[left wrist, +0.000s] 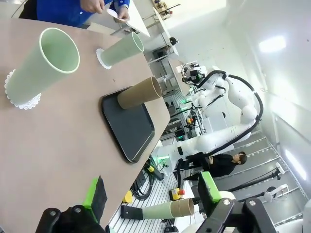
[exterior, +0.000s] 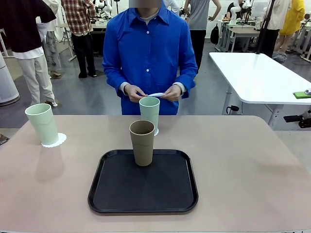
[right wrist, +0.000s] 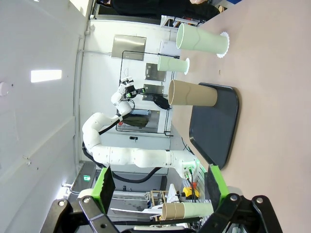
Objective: Place coasters on the table and set cups on them.
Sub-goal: Take one Reusable plastic cup from the Flat Tray and place it on a coaster set by the human.
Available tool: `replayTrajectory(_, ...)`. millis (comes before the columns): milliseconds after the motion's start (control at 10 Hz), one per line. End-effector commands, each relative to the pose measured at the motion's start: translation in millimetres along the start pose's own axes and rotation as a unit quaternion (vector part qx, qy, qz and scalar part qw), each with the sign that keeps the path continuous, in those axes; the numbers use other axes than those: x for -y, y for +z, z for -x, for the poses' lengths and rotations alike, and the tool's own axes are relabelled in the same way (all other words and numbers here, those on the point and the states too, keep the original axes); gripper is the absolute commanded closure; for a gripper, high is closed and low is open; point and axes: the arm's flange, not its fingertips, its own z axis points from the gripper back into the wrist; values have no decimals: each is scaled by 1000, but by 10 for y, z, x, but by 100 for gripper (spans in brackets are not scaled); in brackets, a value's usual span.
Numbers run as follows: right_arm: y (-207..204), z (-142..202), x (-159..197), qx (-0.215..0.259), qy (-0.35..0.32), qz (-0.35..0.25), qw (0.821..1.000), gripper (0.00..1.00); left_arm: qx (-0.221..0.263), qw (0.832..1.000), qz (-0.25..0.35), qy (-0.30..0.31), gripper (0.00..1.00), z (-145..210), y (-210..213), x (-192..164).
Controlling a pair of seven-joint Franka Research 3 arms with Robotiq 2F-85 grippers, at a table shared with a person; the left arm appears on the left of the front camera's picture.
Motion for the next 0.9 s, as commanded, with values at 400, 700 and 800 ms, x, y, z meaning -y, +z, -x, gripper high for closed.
replayTrajectory(400,-2,16,-16,0,3,-3,1000,0,-2,1000,5,-2,0,-11,60,9)
replayTrajectory(700,-2,16,-16,0,3,-3,1000,0,-2,1000,5,-2,0,-11,60,9)
replayTrajectory(800,-2,16,-16,0,3,-3,1000,0,-2,1000,5,-2,0,-11,60,9)
